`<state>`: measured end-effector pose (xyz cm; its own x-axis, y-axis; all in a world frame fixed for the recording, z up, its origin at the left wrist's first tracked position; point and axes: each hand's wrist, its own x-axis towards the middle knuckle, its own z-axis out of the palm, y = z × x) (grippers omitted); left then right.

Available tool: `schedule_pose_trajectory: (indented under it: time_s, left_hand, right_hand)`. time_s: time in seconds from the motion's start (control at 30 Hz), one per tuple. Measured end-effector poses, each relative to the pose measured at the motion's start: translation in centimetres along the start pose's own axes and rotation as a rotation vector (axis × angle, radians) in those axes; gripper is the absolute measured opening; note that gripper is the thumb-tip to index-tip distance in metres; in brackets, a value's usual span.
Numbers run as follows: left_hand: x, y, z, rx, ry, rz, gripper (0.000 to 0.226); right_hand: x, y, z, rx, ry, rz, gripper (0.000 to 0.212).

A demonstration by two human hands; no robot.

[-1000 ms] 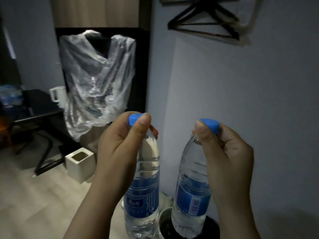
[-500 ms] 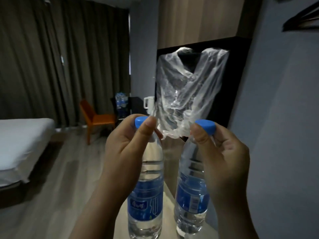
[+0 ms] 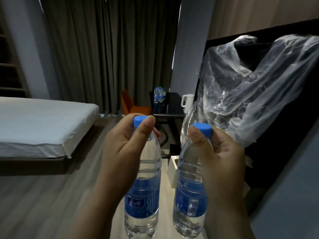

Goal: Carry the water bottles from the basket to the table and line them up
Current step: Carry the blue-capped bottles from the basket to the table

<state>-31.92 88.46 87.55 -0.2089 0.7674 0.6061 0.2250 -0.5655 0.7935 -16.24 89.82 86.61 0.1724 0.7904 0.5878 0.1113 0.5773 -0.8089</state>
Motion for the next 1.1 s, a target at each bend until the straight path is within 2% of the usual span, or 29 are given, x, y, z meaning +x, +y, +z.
schedule_pose_trajectory:
  time_s: [0.13, 0.47, 0.6, 0.8, 1.1]
  left_hand:
    - [4.8, -4.2, -0.8, -0.001, 0.014, 0.001, 0.037]
    - [19.3, -13.7, -3.5, 0.001, -0.013, 0.007, 0.039]
    - [23.4, -18.0, -3.5, 0.021, -0.017, -0.033, 0.042]
    - [30.1, -24.6, -2.3, 0.055, -0.003, -0.04, 0.041]
    - [43.7, -34.1, 2.0, 0.119, 0.023, -0.034, 0.037]
  right_hand:
    - [4.2, 3.4, 3.9, -0.003, -0.021, -0.005, 0.013]
    - [15.4, 10.4, 14.4, -0.043, 0.06, -0.044, 0.023]
    - [19.4, 13.6, 17.3, -0.048, 0.053, -0.006, 0.02]
    - [25.8, 19.7, 20.9, -0.017, 0.019, 0.02, 0.023]
    - [40.3, 28.8, 25.7, 0.055, 0.008, 0.03, 0.021]
